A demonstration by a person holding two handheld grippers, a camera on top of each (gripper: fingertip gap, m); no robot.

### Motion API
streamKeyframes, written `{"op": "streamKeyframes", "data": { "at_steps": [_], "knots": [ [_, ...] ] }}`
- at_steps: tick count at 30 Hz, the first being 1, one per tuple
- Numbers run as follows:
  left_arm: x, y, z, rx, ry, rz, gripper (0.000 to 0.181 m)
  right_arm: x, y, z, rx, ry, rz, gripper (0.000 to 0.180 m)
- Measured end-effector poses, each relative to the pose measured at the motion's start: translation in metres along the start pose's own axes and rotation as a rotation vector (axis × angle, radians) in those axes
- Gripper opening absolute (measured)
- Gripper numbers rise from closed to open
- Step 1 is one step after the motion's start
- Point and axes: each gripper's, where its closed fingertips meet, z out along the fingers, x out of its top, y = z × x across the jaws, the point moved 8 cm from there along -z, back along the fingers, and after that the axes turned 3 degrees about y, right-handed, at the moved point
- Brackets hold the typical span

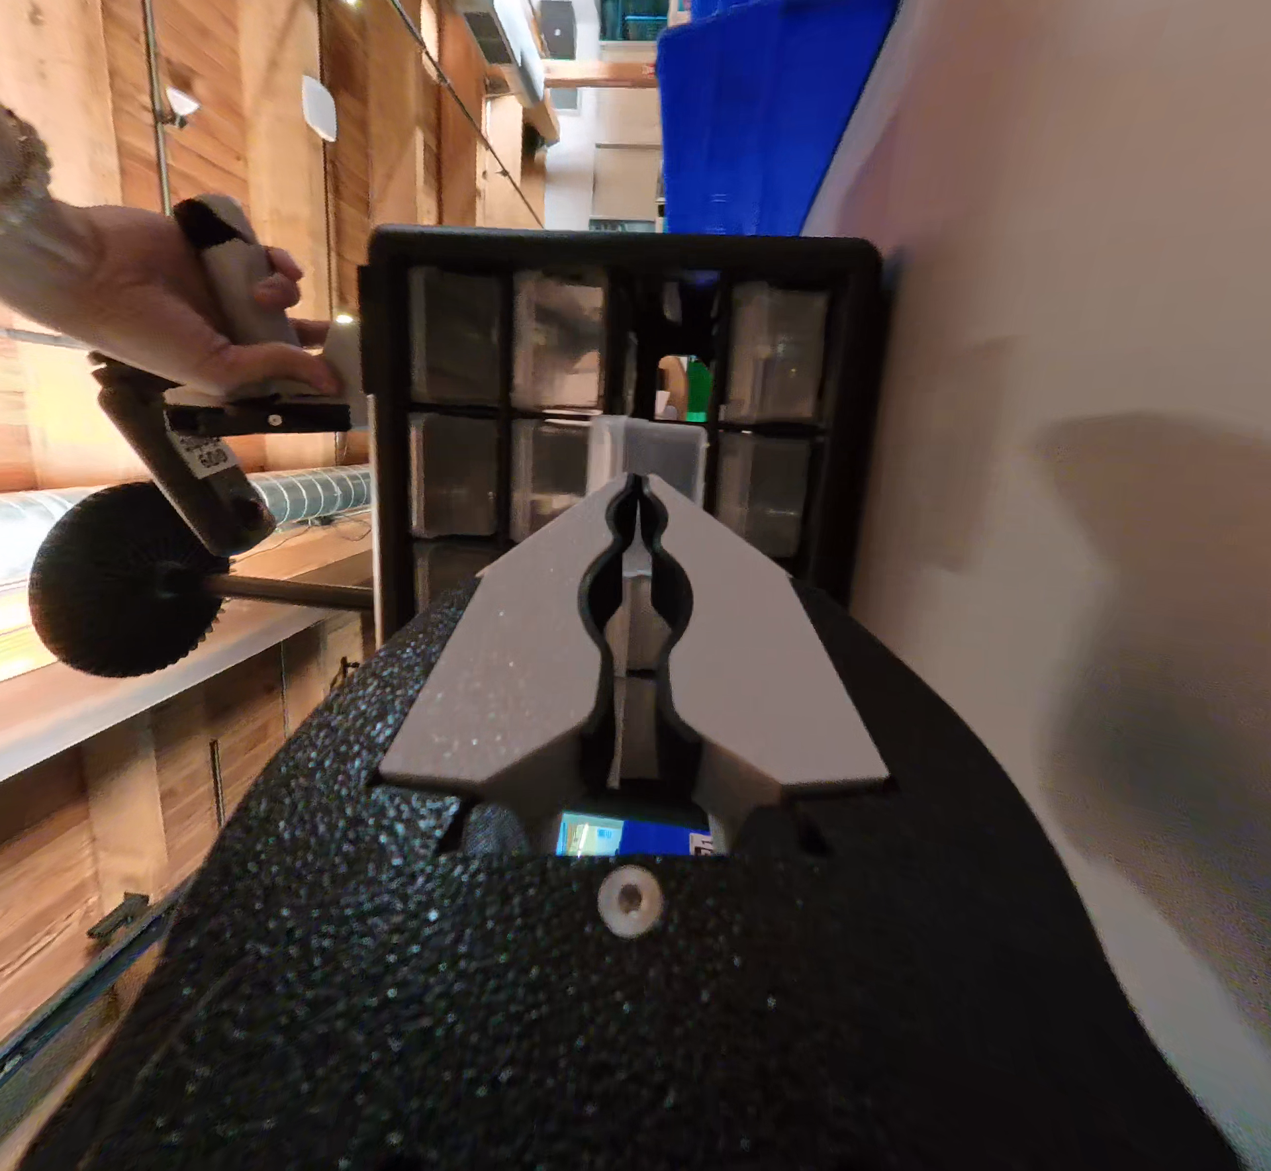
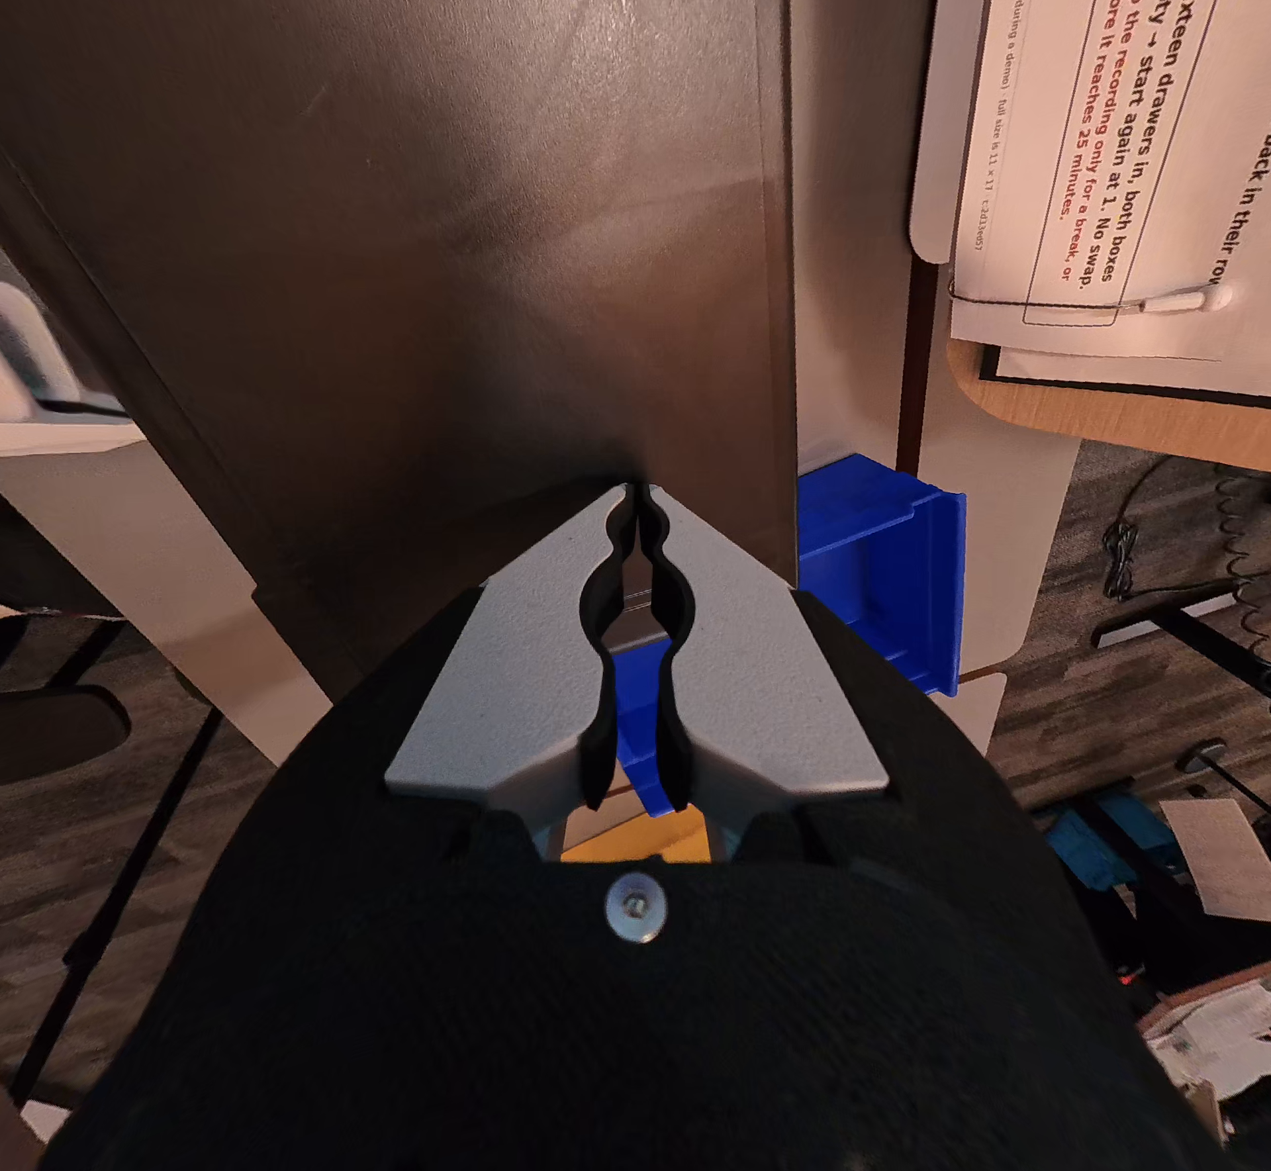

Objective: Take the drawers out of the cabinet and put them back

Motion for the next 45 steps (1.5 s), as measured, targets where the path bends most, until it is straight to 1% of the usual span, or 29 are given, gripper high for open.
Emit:
{"op": "streamKeyframes", "data": {
  "at_steps": [5,14,22,26,28,30,32,34,37,39,42,43,45],
  "knots": [
    [-0.009,0.017,0.012,-0.031,-0.070,0.043,0.000,0.001,0.000,0.000,-0.003,-0.015,-0.002,0.000],
    [-0.025,0.012,0.046,-0.034,-0.157,0.021,0.000,0.002,0.001,0.000,0.009,-0.032,-0.004,0.000],
    [-0.031,0.011,0.074,-0.051,-0.188,0.011,0.000,0.003,0.000,0.000,0.005,-0.039,-0.002,0.000],
    [-0.029,0.012,0.074,-0.052,-0.182,0.008,0.000,0.003,0.000,0.000,0.006,-0.042,-0.001,0.000],
    [-0.029,0.012,0.068,-0.055,-0.170,-0.020,0.000,0.003,0.000,0.000,0.003,-0.044,-0.003,0.000],
    [-0.028,0.003,0.054,-0.047,-0.140,-0.093,0.000,0.003,0.000,0.000,-0.002,-0.042,-0.007,0.000],
    [-0.032,-0.019,0.035,-0.019,-0.108,-0.219,0.000,0.003,-0.001,0.000,-0.006,-0.036,-0.014,0.000],
    [-0.047,-0.049,0.018,0.009,-0.103,-0.402,0.000,0.003,-0.001,0.000,-0.010,-0.034,-0.019,0.000],
    [-0.094,-0.098,0.002,0.048,-0.143,-0.649,0.000,0.003,-0.001,0.000,-0.016,-0.043,-0.028,0.000],
    [-0.135,-0.128,-0.003,0.087,-0.193,-0.725,0.000,0.004,-0.002,0.001,-0.025,-0.054,-0.036,0.000],
    [-0.200,-0.158,-0.002,0.130,-0.295,-0.738,0.000,0.005,-0.003,0.001,-0.043,-0.071,-0.047,0.000],
    [-0.221,-0.163,0.001,0.106,-0.337,-0.757,0.000,0.005,-0.004,0.001,-0.048,-0.074,-0.051,0.000],
    [-0.261,-0.167,0.014,0.028,-0.393,-0.861,0.000,0.006,-0.004,0.001,-0.047,-0.077,-0.055,0.000]
  ]
}}
